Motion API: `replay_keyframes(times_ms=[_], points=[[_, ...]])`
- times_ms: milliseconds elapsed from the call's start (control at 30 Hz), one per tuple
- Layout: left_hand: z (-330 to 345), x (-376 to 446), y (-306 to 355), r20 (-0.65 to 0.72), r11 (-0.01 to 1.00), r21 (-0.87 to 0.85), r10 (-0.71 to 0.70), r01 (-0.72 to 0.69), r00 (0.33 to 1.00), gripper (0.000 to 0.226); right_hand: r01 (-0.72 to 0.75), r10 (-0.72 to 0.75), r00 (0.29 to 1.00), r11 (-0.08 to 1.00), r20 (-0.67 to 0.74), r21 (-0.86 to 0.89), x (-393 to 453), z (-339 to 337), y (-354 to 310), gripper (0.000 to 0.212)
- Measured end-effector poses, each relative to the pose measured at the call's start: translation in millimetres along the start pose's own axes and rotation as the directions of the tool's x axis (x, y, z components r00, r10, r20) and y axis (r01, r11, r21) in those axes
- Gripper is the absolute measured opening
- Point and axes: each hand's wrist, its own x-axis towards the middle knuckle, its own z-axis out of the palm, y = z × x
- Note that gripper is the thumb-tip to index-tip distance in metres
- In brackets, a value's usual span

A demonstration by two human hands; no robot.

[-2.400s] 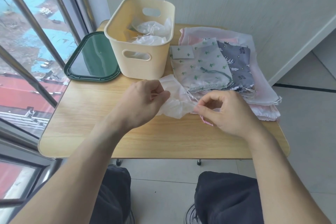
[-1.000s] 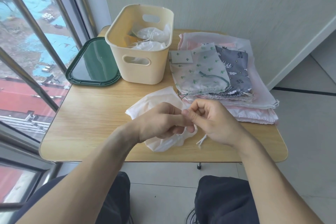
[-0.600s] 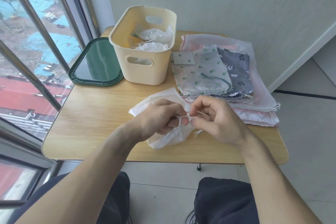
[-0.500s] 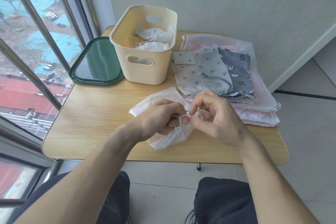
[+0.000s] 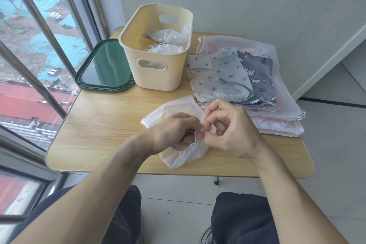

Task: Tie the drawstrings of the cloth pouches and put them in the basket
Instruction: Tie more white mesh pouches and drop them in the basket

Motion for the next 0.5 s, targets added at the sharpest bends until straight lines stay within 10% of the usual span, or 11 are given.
replay_keyframes(times_ms=[233, 500], points=[[5.7, 4.6, 1.8, -0.142, 0.998, -0.053, -0.047, 0.040, 0.989, 0.003, 0.026, -0.023, 0.999, 0.997, -0.041, 0.073, 0.3, -1.7, 0.5, 0.011], [-4.2, -2.7, -1.4, 0.043, 0.999, 0.023, 0.034, -0.035, 0.999, 0.016, -0.031, 0.048, 0.991, 0.990, -0.123, 0.136, 2.9, 2.8, 6.7, 0.009]])
